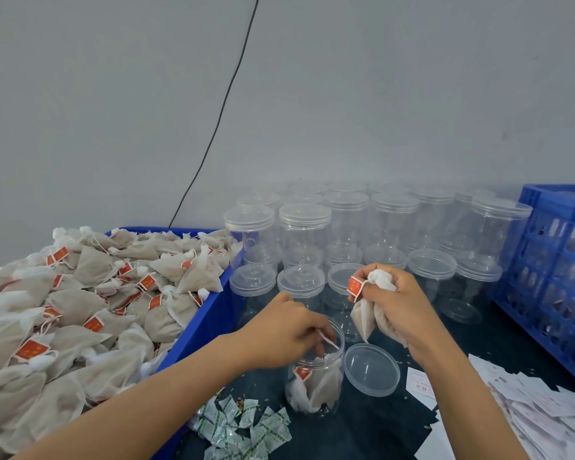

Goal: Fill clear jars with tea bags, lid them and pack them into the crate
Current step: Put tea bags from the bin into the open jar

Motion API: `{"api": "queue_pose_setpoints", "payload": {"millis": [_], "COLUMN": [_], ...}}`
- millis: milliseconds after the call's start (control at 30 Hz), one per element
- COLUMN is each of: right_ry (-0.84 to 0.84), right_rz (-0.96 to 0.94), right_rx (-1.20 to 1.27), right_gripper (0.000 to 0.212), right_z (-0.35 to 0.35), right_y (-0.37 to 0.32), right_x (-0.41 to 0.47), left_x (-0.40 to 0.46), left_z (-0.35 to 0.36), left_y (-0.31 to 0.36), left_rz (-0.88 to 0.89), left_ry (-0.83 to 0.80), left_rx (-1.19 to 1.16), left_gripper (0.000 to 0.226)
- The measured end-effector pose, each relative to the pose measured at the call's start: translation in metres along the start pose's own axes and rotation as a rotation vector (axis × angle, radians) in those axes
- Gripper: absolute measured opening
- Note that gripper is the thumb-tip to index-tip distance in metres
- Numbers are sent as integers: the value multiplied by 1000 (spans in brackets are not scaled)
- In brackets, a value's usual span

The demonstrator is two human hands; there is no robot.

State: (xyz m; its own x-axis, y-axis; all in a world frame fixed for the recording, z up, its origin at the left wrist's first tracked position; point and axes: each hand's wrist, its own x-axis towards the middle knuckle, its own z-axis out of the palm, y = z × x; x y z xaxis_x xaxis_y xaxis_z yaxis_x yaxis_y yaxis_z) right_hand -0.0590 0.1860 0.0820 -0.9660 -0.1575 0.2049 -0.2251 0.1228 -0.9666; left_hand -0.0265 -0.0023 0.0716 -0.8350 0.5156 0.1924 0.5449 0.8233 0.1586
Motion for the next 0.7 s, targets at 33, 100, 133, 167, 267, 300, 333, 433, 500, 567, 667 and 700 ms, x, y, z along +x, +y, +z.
{"api": "queue_pose_setpoints", "payload": {"millis": [33,100,133,167,267,300,333,433,500,567,667,700], "right_ry": [-3,-1,3,5,20,32,44,91,87,54,19,4], "right_rz": [3,25,44,64,145,163,169,172,177,173,185,189], "right_rx": [10,45,67,90,158,191,220,202,172,166,209,228], "right_gripper": [23,23,21,19,16,20,20,16,16,11,24,25], "right_z": [1,4,5,7,14,17,20,26,32,39,48,49], "right_y": [0,1,1,2,4,5,6,9,11,12,15,15], "right_x": [-1,-1,-1,-1,-1,-1,0,2,2,0,-3,-3], "left_x": [0,-2,-4,-5,-6,-6,-7,-8,-10,-12,-12,-12], "left_z": [0,3,5,6,7,6,5,-1,-6,-8,-3,-2], "left_y": [2,4,4,4,0,1,2,-4,-8,-7,-6,-7], "left_rz": [9,25,25,14,-34,-33,-35,-104,-188,-208,-196,-210], "left_ry": [-14,-109,-167,-220,-288,-263,-210,58,183,174,246,294], "left_rx": [30,110,121,102,-34,-67,-87,-196,-447,-585,-473,-420], "left_gripper": [29,32,34,39,55,54,50,31,21,38,36,30]}}
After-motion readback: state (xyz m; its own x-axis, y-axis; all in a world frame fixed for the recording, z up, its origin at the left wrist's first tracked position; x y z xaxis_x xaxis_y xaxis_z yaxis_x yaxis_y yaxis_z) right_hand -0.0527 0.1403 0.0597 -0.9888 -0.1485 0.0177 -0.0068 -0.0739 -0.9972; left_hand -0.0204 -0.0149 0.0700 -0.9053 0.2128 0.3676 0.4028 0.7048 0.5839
